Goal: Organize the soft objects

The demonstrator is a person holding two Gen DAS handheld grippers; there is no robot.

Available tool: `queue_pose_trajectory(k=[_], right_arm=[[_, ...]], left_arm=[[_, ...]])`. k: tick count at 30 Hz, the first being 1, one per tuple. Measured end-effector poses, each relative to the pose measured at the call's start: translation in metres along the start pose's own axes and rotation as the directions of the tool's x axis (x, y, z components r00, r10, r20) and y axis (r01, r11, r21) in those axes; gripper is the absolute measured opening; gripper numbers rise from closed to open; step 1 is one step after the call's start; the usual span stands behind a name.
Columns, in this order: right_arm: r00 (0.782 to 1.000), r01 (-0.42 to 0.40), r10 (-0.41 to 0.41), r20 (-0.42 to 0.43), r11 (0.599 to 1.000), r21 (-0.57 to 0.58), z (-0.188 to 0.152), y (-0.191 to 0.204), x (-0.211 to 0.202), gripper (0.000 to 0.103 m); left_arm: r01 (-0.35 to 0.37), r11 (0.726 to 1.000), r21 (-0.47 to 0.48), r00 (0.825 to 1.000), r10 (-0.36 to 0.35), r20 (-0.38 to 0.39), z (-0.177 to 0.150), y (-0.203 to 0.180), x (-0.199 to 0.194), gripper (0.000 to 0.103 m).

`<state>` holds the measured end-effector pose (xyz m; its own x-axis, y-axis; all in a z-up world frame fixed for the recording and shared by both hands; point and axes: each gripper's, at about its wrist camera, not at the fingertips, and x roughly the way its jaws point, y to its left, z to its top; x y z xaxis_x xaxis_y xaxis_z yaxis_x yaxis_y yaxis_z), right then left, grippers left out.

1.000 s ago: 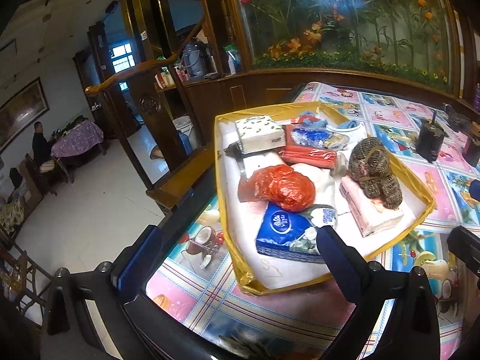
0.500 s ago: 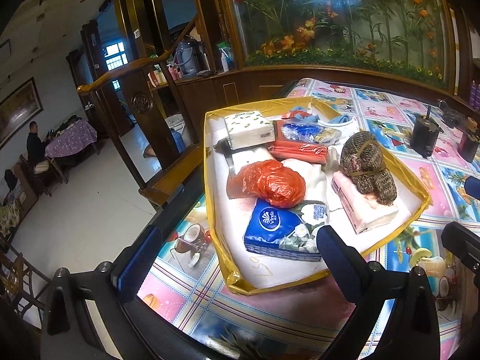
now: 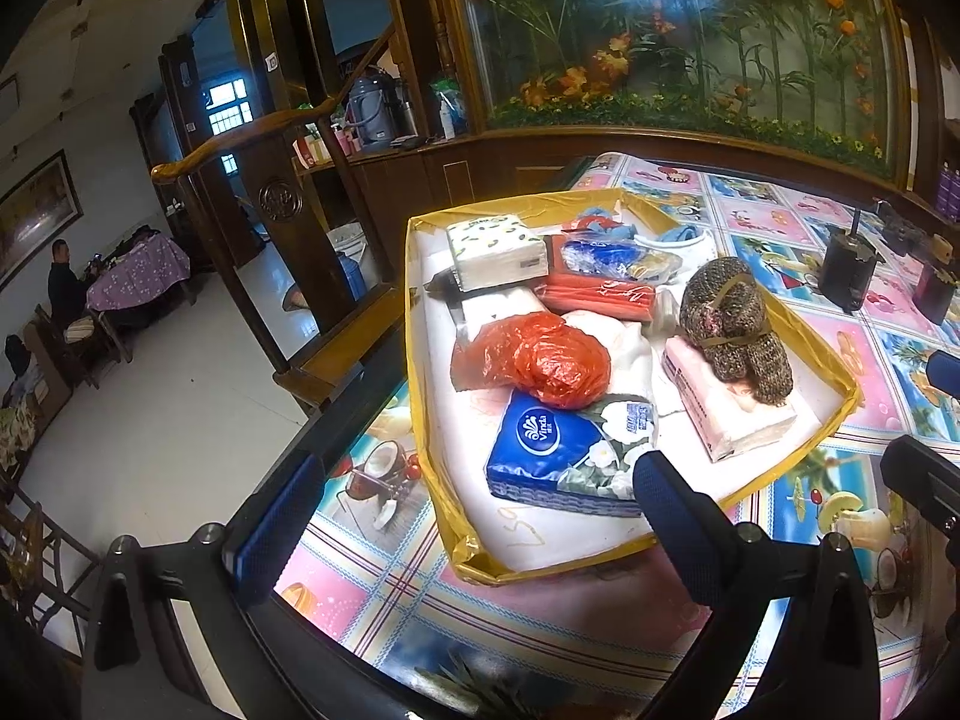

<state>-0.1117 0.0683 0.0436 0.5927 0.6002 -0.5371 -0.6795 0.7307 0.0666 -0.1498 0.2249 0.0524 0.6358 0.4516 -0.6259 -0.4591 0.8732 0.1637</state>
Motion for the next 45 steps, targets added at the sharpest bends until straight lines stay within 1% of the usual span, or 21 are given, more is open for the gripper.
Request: queue_pose_trajectory(k=[23,45], right_arm=[[1.0,0.002,-0.002,-0.003,1.0,0.002,-0.0017,-0.0017,0.0016,0.097],[1.0,0.003,-0.003,-0.003,1.0,0.003,-0.0018,-0.0026,0.0012,0.097]], left_arm=[[0.012,1.0,0.005,1.0,-0.012,-0.017,-0.0026,-0.0003,0.0027,0.103],[0.009,1.0,0.0,1.0,-0.009,-0.02,-0.0018,0.0027,0.0037,0.103]])
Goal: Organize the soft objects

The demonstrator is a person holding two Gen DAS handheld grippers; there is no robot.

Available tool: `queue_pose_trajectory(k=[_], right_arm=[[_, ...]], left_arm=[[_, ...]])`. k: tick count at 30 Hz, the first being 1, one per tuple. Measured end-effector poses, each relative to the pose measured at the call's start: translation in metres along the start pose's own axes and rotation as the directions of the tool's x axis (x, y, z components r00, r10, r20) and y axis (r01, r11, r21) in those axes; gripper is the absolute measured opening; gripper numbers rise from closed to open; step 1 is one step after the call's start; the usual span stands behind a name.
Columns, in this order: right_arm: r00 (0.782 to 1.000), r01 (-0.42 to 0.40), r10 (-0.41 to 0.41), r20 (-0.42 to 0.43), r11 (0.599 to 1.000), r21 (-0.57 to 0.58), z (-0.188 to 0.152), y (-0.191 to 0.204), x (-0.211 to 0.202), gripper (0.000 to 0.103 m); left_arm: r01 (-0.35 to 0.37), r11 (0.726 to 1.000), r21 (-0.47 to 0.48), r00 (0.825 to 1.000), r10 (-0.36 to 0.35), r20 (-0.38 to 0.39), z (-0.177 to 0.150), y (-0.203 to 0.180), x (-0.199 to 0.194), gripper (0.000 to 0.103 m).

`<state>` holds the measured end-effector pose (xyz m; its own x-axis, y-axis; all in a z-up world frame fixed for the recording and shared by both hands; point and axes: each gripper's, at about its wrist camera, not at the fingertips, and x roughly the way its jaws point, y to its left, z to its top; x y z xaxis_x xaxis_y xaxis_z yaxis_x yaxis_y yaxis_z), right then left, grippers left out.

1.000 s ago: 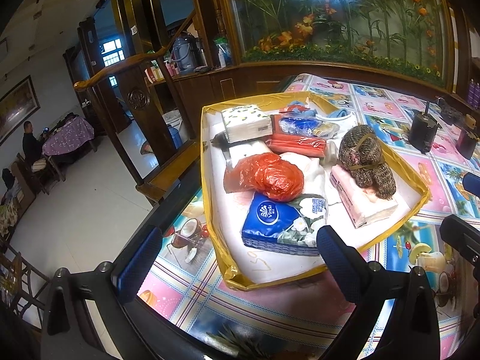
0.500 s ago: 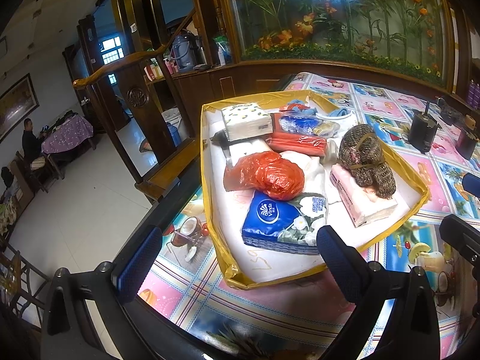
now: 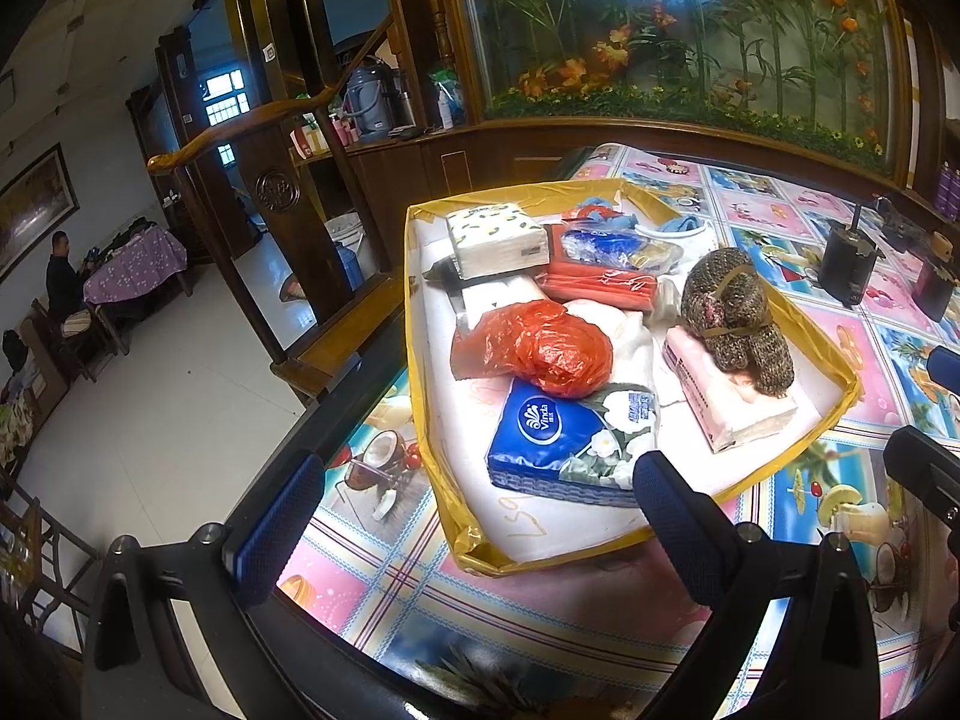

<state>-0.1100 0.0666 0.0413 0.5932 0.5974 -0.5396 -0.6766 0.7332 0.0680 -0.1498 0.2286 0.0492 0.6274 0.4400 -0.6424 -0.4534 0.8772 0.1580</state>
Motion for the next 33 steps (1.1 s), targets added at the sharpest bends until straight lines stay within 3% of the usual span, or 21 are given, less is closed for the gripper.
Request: queue_pose_trajectory(k=[22,33], right_arm=[[1.0,0.008,-0.008,-0.001,1.0,0.002,0.0,-0.002,0.0,0.097],[0.997,0.077,-0.078,0.001,0.99,0.116,-0.008,-0.03,-0.022,0.097]], left_arm=[[-0.004,1.0,0.005,1.0,0.004,-0.001,-0.002,-0.001,-0.001,0.103],[0.054,0.997,0.053,0.999,-0.054,0.006,-0.003,-0.026,-0.012,0.103]])
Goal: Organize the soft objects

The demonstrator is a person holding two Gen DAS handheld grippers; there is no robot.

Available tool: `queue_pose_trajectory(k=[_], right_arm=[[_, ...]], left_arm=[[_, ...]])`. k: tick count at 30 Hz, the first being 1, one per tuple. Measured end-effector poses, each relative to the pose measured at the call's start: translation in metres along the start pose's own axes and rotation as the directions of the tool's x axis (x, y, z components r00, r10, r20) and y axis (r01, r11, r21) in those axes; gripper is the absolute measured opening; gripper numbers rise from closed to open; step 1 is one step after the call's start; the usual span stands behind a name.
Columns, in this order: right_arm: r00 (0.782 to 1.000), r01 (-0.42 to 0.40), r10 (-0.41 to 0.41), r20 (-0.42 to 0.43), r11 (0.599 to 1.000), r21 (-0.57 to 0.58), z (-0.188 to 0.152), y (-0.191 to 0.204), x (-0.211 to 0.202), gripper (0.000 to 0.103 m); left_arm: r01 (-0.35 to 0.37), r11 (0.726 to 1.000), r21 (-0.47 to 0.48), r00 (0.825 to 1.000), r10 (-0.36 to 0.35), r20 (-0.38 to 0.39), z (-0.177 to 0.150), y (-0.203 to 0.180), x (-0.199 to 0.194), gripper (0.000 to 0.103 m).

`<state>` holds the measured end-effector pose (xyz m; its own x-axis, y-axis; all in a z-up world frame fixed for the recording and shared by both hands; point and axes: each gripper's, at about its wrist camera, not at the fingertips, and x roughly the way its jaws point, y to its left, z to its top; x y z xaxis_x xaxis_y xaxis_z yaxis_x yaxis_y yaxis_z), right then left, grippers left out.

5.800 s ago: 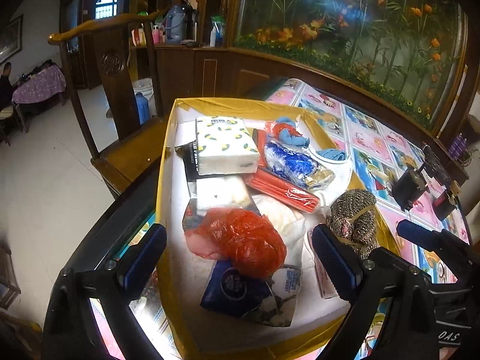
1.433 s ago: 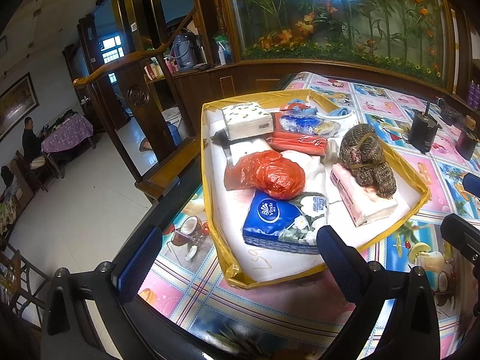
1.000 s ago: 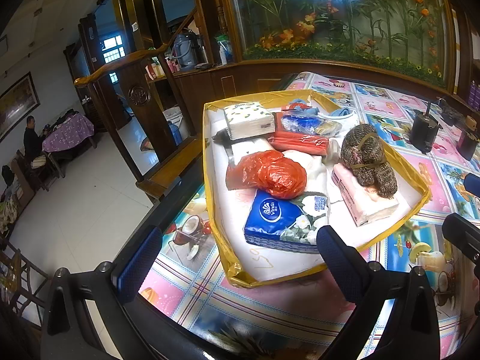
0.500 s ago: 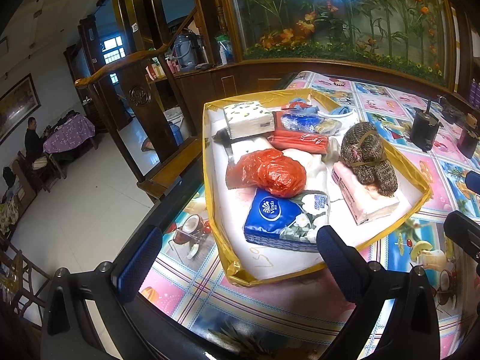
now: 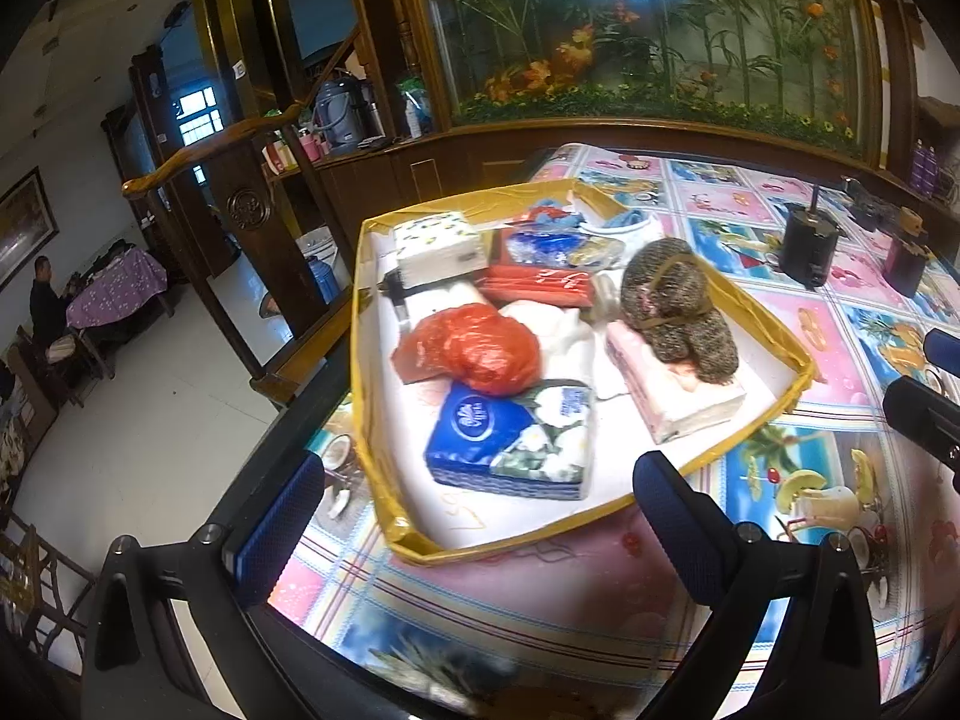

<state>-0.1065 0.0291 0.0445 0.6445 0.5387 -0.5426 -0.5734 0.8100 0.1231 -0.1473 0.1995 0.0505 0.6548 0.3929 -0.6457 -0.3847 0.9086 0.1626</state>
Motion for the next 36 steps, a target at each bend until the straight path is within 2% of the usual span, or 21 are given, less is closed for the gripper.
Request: queue_pose_trajectory(k=[8,15,19,22,25,30,36], right_arm=[[0.999,0.036,-0.036,0.021,0.999,0.025,-0.01,-0.015,-0.021,0.097],[0.995,0.093,-0.094,0.03,0.995,0.044,-0.02,-0.033,-0.044,0.097],[0.988,0.15,-0.153,0.022,0.985,0.089,-0.032,-0.053,-0.065,0.097],[0.976,0.216,-0.218,0.002,0.967,0.134,-0.041,-0.073,-0.078,0.097],[0.963,0.269,-0.269,-0.025,0.948,0.167,-0.049,-0.094,-0.089,0.097],[0.945,0.328,-0.322,-0.065,0.921,0.21,-0.06,-0.119,-0.105,0.097],[0.938,0.348,-0.339,-0.075,0.911,0.221,-0.064,-0.127,-0.112,0.097]], left_arm=[[0.058,0.998,0.028,0.998,-0.058,-0.007,0.002,-0.023,-0.007,0.103],[0.101,0.992,0.077,0.995,-0.099,-0.035,0.002,-0.06,-0.012,0.103],[0.171,0.974,0.15,0.985,-0.165,-0.049,0.001,-0.097,-0.022,0.103],[0.238,0.951,0.198,0.971,-0.226,-0.082,0.002,-0.128,-0.025,0.103],[0.275,0.932,0.237,0.961,-0.258,-0.099,0.002,-0.153,-0.028,0.103],[0.335,0.901,0.275,0.942,-0.311,-0.128,0.003,-0.184,-0.031,0.103],[0.383,0.874,0.299,0.923,-0.347,-0.167,0.002,-0.207,-0.032,0.102]])
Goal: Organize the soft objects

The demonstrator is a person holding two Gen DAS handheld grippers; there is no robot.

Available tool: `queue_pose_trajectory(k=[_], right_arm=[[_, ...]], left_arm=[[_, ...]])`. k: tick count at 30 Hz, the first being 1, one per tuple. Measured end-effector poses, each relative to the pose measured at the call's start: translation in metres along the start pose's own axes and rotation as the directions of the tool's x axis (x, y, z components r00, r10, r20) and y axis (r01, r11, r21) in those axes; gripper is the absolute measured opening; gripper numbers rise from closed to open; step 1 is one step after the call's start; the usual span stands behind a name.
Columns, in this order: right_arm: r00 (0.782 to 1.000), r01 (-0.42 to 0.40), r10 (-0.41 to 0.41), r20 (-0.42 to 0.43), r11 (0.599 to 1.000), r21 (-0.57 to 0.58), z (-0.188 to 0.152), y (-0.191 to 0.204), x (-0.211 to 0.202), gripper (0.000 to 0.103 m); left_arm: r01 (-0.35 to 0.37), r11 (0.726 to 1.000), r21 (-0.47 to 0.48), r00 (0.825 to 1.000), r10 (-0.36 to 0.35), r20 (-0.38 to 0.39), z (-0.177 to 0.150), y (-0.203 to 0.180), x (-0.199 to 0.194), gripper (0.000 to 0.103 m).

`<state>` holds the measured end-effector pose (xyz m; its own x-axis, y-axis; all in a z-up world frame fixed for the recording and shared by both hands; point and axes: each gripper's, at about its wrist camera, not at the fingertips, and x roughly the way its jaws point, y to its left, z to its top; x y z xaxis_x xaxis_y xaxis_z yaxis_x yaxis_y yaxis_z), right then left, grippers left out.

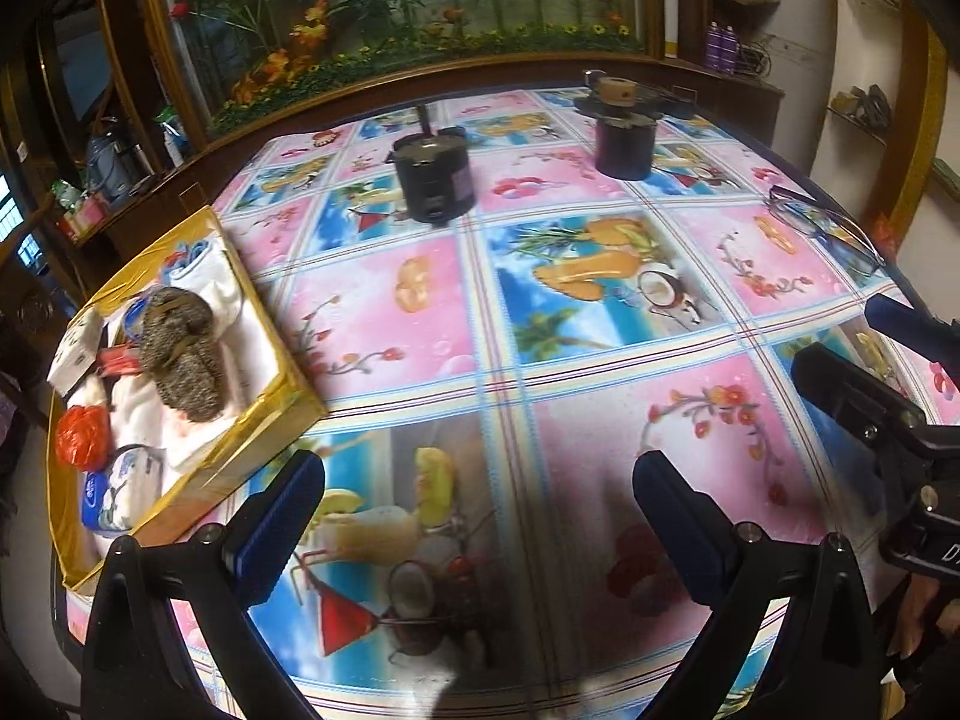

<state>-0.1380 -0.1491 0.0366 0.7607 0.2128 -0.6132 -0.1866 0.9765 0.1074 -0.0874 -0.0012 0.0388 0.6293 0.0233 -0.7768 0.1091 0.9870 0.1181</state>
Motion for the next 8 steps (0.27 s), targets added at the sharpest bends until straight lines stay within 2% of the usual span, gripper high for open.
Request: queue_pose_trajectory(k=[5,8], right_arm=[[1.0,0.002,-0.002,-0.013,1.0,-0.003,0.0021,0.0016,0.0039,0.097],[1.0,0.005,-0.005,-0.02,1.0,-0.002,0.0029,0.0031,0.006,0.097]], left_arm=[[0.004,1.0,0.02,1.0,-0.003,-0.008,-0.0018,-0.0031,0.0003,0.102],[-0.03,0.998,0.046,0.999,0.029,0.016,-0.0045,-0.0061,-0.0027,0.102]])
